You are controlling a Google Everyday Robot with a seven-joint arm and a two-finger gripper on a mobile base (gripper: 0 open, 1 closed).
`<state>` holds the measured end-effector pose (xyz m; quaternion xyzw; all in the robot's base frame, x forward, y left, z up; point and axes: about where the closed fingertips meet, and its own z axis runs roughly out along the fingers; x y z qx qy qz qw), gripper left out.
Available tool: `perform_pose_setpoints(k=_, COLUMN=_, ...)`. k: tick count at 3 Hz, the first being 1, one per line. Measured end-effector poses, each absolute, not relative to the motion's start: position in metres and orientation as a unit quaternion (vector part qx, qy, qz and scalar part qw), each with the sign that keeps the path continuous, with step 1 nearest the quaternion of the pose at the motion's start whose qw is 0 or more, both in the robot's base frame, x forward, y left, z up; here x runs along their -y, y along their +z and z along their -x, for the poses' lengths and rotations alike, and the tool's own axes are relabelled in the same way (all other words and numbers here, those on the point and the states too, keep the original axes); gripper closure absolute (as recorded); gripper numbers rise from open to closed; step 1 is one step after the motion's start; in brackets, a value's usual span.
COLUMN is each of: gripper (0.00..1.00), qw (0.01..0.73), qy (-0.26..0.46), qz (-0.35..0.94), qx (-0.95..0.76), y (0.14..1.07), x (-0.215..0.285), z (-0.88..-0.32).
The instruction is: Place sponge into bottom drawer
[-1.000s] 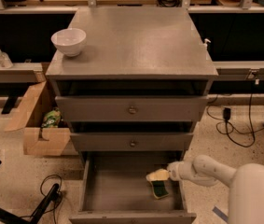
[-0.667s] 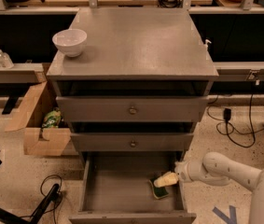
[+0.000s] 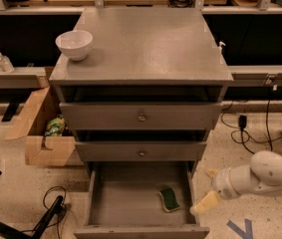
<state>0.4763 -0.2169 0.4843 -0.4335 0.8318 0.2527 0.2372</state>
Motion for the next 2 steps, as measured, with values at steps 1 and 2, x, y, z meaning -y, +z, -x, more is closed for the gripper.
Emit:
perform_pose_setpoints(k=1, gripper=0.00, qw=0.296, qy=0.229, qz=0.432, qx=-0.820, y=0.562, x=0.228, z=-0.477)
perform_pose_setpoints(k=2, gripper=0.00, qw=0.385, qy=0.220, qz=0.371, qx=-0.816, y=0.628, x=0.232, z=-0.492)
